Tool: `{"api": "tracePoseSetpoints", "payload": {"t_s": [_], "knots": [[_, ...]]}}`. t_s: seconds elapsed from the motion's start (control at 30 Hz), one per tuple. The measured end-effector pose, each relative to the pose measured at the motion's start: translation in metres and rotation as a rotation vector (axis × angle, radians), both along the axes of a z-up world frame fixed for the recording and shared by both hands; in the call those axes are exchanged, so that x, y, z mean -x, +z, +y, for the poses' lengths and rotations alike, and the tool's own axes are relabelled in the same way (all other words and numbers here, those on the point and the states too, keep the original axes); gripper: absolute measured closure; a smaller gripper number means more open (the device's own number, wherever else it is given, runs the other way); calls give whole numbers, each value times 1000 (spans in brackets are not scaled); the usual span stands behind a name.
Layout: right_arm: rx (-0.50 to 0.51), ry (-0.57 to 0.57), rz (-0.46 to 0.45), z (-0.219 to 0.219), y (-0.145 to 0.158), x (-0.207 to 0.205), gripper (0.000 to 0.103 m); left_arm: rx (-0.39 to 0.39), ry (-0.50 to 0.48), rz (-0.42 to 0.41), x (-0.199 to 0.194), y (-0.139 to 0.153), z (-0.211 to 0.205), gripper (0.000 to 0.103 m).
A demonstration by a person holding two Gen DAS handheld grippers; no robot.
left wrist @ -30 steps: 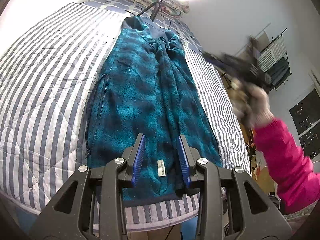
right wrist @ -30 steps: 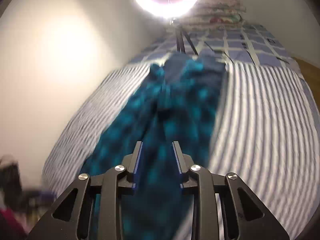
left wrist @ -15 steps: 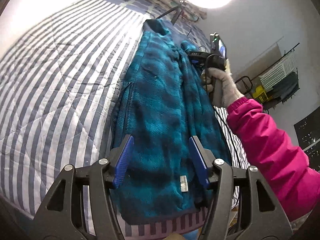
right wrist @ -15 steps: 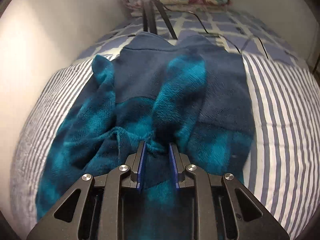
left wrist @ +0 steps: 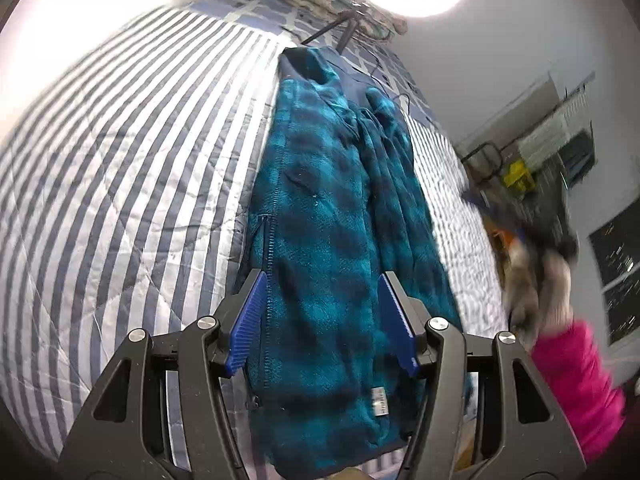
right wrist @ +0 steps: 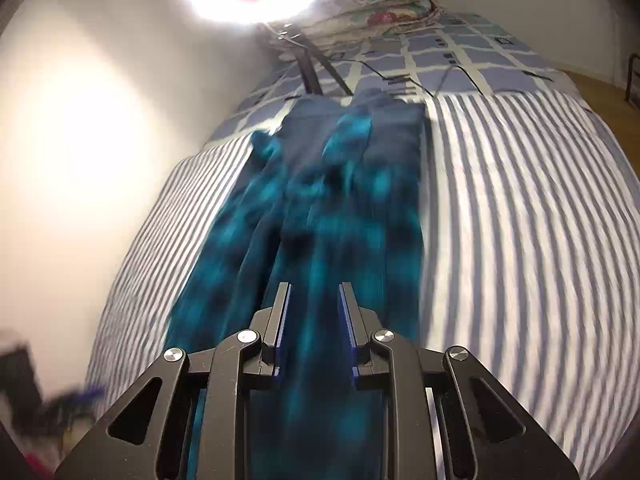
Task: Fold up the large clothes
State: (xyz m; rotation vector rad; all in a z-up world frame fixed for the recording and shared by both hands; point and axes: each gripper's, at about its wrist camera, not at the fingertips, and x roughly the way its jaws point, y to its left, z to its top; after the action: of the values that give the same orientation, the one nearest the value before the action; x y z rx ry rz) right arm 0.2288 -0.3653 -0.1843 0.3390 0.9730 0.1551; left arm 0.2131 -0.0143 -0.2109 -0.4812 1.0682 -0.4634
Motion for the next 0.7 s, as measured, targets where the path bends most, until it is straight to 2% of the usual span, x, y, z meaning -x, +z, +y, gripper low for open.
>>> {"api": "tracePoseSetpoints", "payload": {"t_s": [0.07,0.1,0.17,0.27,0.3,0.4,0.47,0.53,0.6,0.63,0.7], "knots": [[12,10,1,4,9,29,82,51,23,41,1,-4,10,44],[25,14,-6,10,16,53,82,50,28,62,3,-4,14,44],[9,7,-5,16,22,78,82,42,45,73,11,-6,21,44],[4,43,2,39,30,117,82,-15,52,65,28,-17,32,44],[17,65,-3,50,31,128,82,-12,57,100,34,-28,36,44],[62,137,9,85,24,158,82,66,53,222,50,-58,42,44],[123,161,22,103,15,172,82,75,35,234,59,-67,38,44],[186,158,29,115,4,188,75,78,26,232,66,-71,32,44],[224,102,38,110,-4,200,58,98,10,239,71,-74,24,44],[235,62,37,104,-6,207,55,102,-4,239,73,-76,17,44],[199,-31,55,83,-14,220,43,77,-27,228,74,-78,4,44]]}}
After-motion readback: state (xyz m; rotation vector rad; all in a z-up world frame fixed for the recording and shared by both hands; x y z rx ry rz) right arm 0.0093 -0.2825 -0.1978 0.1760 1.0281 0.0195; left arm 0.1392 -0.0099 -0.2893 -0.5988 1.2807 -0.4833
